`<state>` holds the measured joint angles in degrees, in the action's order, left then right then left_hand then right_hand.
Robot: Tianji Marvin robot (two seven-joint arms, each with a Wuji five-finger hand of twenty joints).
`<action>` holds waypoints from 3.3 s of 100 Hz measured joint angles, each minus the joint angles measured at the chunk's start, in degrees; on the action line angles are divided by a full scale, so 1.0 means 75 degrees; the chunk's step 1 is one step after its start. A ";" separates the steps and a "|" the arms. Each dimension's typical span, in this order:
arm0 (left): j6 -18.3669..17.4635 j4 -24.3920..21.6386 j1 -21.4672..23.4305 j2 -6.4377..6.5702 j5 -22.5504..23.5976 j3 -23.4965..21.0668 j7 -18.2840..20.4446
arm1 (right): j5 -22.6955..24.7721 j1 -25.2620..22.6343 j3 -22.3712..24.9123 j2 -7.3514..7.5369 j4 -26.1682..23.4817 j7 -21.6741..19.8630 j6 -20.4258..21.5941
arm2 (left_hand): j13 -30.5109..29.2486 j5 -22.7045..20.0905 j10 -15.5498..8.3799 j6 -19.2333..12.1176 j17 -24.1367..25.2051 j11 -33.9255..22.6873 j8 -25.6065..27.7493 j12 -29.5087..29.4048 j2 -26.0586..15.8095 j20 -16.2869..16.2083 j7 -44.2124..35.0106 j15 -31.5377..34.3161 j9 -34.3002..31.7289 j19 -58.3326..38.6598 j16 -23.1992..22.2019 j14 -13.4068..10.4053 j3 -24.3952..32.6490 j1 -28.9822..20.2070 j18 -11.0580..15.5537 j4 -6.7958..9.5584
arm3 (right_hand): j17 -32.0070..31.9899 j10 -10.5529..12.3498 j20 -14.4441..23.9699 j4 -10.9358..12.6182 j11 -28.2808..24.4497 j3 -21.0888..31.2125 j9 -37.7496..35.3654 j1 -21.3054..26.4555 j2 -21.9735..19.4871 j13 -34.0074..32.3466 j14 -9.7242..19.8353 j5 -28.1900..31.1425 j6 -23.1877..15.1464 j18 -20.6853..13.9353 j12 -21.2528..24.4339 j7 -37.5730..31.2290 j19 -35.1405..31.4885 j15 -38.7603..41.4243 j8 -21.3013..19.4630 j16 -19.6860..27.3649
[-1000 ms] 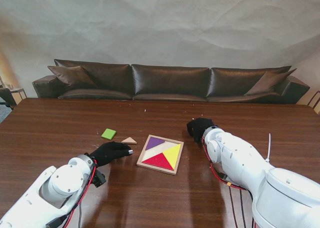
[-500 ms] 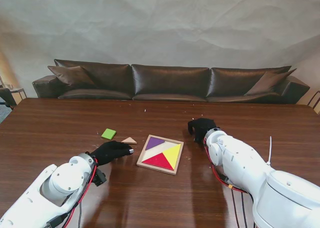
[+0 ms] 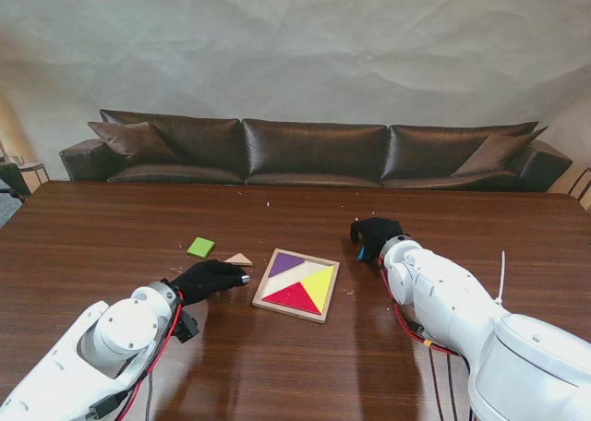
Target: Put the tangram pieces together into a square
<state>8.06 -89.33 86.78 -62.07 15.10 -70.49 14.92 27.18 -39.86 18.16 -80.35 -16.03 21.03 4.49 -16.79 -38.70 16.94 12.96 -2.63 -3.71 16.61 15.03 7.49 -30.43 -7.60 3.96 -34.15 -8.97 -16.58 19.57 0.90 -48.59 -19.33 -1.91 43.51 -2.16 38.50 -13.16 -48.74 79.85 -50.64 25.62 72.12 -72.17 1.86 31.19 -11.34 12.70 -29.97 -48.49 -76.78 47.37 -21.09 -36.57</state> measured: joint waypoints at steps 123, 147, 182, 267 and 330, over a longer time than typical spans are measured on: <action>0.0009 0.0120 -0.0148 0.0001 0.0011 0.0132 0.0061 | -0.0119 -0.0052 0.0353 0.0165 0.0002 0.0007 0.0224 | 0.0000 0.0000 0.0019 0.0000 0.0000 0.0000 0.0000 0.0000 0.0000 -0.0001 0.0000 0.0000 0.0000 0.0000 0.0000 0.0000 -0.0001 0.0000 0.0000 0.0000 | 0.0000 -0.0131 0.0000 0.0000 0.0738 -0.0014 -0.0247 0.0023 -0.0316 -0.0156 -0.0105 0.1104 -0.0171 0.0103 0.0443 0.0175 0.0001 0.0121 0.0207 -0.0168; 0.0008 0.0121 -0.0153 0.0001 0.0002 0.0143 0.0054 | -0.0154 -0.0031 0.0340 0.0164 -0.0018 -0.0093 0.0229 | 0.0000 0.0000 0.0020 0.0001 0.0000 0.0000 0.0000 0.0000 0.0000 -0.0001 0.0000 0.0000 0.0000 0.0000 0.0000 0.0000 -0.0001 0.0000 0.0000 0.0000 | 0.0000 -0.0272 0.0000 0.0000 0.0739 -0.0015 -0.0242 0.0133 -0.0316 -0.0157 -0.0105 0.1304 -0.0375 0.0105 0.0381 0.0010 0.0001 0.0382 0.0148 -0.0172; 0.0010 0.0100 -0.0111 0.0000 0.0006 0.0118 0.0048 | -0.0159 -0.0006 0.0238 0.0173 -0.0052 -0.0163 0.0261 | 0.0000 0.0000 0.0020 0.0001 0.0000 0.0000 0.0000 0.0000 0.0000 -0.0001 0.0000 0.0000 0.0000 0.0000 0.0000 0.0000 -0.0001 0.0000 0.0000 0.0000 | 0.0000 -0.0571 0.0000 -0.0216 0.0762 -0.0021 -0.0240 0.0275 -0.0293 -0.0157 -0.0105 0.2006 -0.0479 0.0108 0.0335 -0.0465 0.0001 0.0819 -0.0332 -0.0169; 0.0034 0.0060 -0.0052 0.0000 -0.0027 0.0075 0.0059 | -0.0127 0.0029 0.0077 0.0200 -0.0075 -0.0251 0.0761 | 0.0000 -0.0001 0.0020 0.0001 0.0000 0.0000 0.0000 0.0000 0.0000 -0.0001 0.0000 0.0000 0.0000 0.0000 0.0000 0.0000 -0.0001 0.0000 0.0000 0.0000 | 0.0000 -0.2113 0.0000 -0.1504 0.1565 -0.0031 -0.0534 0.1119 0.0438 -0.0087 -0.0163 0.2707 -0.0491 0.0020 0.0237 -0.2541 -0.0093 0.0798 -0.0429 0.0187; 0.0034 -0.0030 0.0068 0.0001 0.0012 -0.0024 0.0048 | -0.0124 -0.0053 0.0155 0.0215 -0.0125 -0.0188 0.1313 | 0.0000 -0.0001 0.0024 0.0002 0.0000 0.0000 0.0000 0.0000 0.0000 -0.0001 0.0000 0.0000 0.0000 0.0000 0.0000 0.0000 -0.0001 0.0000 0.0000 0.0000 | 0.0000 -0.3958 -0.0003 -0.1393 0.2973 0.0042 -0.1224 0.1285 0.0179 -0.0318 -0.0025 0.3704 -0.0402 -0.0337 0.0888 -0.2575 -0.0167 0.1930 0.0911 0.0101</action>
<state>8.32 -89.55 87.28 -62.06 15.19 -70.67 15.28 26.25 -40.25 19.33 -78.73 -16.96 19.62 14.34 -16.79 -38.70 17.12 12.97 -2.63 -3.71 16.61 15.03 7.49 -30.45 -7.60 3.96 -34.15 -8.97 -16.58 19.57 0.89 -48.59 -19.33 -1.91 43.51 -31.85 38.47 -23.61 -26.44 80.17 -59.82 35.26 73.46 -74.55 1.67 58.97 -14.36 10.17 -23.30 -67.80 -78.03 61.84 -14.26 -35.81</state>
